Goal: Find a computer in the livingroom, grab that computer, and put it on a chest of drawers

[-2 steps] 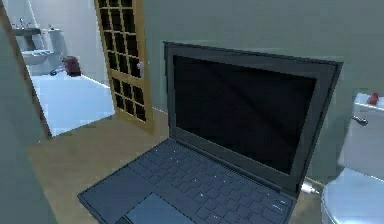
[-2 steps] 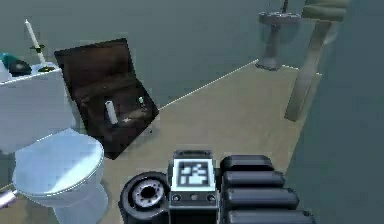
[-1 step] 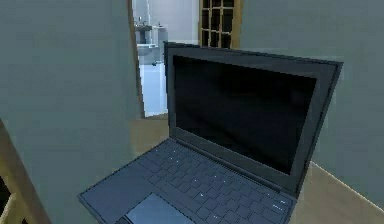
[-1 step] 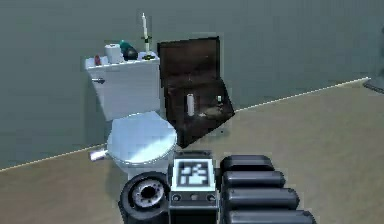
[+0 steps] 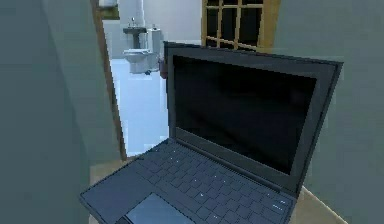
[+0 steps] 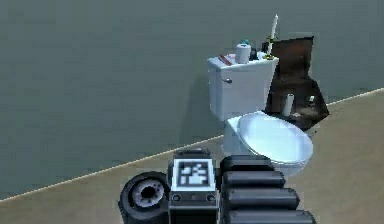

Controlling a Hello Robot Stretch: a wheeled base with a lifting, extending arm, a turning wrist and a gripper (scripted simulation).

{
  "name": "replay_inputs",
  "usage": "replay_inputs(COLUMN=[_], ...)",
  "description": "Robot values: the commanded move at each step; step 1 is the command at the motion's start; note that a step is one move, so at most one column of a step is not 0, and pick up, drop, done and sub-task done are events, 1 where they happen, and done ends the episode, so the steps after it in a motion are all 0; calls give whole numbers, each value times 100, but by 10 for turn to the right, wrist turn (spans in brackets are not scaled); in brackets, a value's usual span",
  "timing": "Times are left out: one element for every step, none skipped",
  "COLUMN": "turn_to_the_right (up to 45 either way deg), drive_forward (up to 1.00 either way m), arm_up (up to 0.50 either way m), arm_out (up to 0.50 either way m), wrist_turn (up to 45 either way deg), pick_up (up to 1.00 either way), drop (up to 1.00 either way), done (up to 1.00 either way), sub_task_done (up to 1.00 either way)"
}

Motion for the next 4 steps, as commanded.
replay_inputs(turn_to_the_right=[-60, 0, 0, -210], drive_forward=[0, 100, 85, 0], arm_up=[0, 0, 0, 0], arm_out=[0, 0, 0, 0], wrist_turn=[0, 0, 0, 0], pick_up=[0, 0, 0, 0], drop=[0, 0, 0, 0], done=[0, 0, 0, 0], sub_task_done=[0, 0, 0, 0])
